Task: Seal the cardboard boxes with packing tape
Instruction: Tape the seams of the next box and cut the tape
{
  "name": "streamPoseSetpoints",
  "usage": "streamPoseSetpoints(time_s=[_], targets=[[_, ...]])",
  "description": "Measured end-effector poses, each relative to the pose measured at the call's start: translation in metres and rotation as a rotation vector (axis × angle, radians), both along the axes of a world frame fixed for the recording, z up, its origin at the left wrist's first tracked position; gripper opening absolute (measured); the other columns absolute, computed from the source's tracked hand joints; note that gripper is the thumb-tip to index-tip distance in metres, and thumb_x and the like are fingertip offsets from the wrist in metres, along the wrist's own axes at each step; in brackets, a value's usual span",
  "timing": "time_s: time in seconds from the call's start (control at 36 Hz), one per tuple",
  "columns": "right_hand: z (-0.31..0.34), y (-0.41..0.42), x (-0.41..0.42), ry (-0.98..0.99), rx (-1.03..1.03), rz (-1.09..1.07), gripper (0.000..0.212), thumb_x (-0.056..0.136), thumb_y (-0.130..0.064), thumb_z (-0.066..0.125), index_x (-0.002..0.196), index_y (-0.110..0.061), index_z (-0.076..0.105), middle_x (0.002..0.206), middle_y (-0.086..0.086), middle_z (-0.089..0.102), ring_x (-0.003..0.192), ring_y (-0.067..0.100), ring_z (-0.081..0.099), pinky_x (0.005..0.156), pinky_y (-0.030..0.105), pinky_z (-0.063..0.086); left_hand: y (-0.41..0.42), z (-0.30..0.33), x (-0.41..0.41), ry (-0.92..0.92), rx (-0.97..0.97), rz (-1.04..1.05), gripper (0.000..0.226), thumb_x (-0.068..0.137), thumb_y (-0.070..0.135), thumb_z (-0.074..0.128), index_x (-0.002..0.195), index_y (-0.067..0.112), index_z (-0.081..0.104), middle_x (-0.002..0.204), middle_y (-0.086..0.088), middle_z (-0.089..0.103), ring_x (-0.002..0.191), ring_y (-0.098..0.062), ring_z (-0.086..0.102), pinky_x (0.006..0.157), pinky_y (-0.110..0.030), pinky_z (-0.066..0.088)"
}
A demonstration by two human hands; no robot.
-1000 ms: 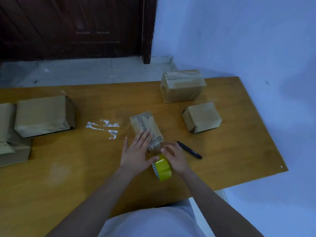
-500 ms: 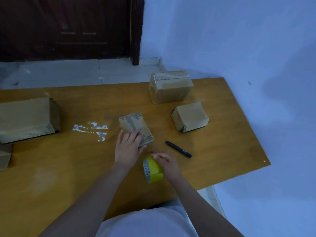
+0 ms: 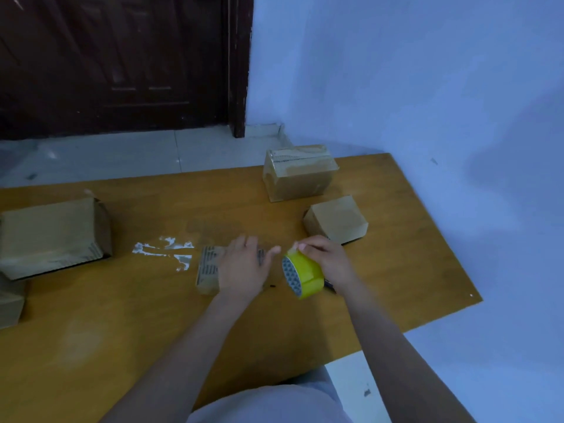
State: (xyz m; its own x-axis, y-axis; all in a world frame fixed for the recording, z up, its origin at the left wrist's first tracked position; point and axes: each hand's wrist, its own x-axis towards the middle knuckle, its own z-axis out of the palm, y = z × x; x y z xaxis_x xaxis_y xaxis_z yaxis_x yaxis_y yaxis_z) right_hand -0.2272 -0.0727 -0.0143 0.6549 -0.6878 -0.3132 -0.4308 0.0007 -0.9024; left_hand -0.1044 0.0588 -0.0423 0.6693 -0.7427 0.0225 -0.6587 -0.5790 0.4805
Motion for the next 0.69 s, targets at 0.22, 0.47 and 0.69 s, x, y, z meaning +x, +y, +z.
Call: streamPoseSetpoints(time_s=[0.22,0.47,0.69], targets=[[0.04,0.002,0.034,0.131,-0.223,0.201,0.015,0.088,-0.022,0.064,0.085,-0.011,0.074,0.086,0.001,0.063,0.086,0.019,0.059,0.076,0.033,0.044,-0.01,0.026,0.011,0.327,-0.337,-0.167,0.039,0.095,0.023,0.058,0.061,0.014,0.04,0.06,0.007,0.033,0.06,-0.019,0.037,0.057,-0.032,0.022],[0.062,0.023,0.042,0.12,-0.262,0.17,0.038,0.096,-0.035,0.05,0.113,-0.005,0.066,0.112,0.007,0.066,0.106,0.024,0.058,0.085,0.032,0.044,-0.007,0.048,0.043,0.642,-0.393,-0.052,0.024,0.086,0.019,0.07,0.063,0.026,0.065,0.063,0.003,0.064,0.066,-0.016,0.057,0.068,-0.037,0.047],[0.071,0.062,0.016,-0.222,0.064,-0.028,0.011,0.097,-0.028,0.05,0.097,-0.025,0.061,0.09,-0.009,0.064,0.077,-0.006,0.062,0.07,0.012,0.049,-0.019,0.065,0.065,0.873,-0.288,0.041,0.031,0.093,-0.005,0.047,0.063,0.004,0.053,0.051,-0.008,0.057,0.037,-0.006,0.055,0.044,-0.019,0.046]])
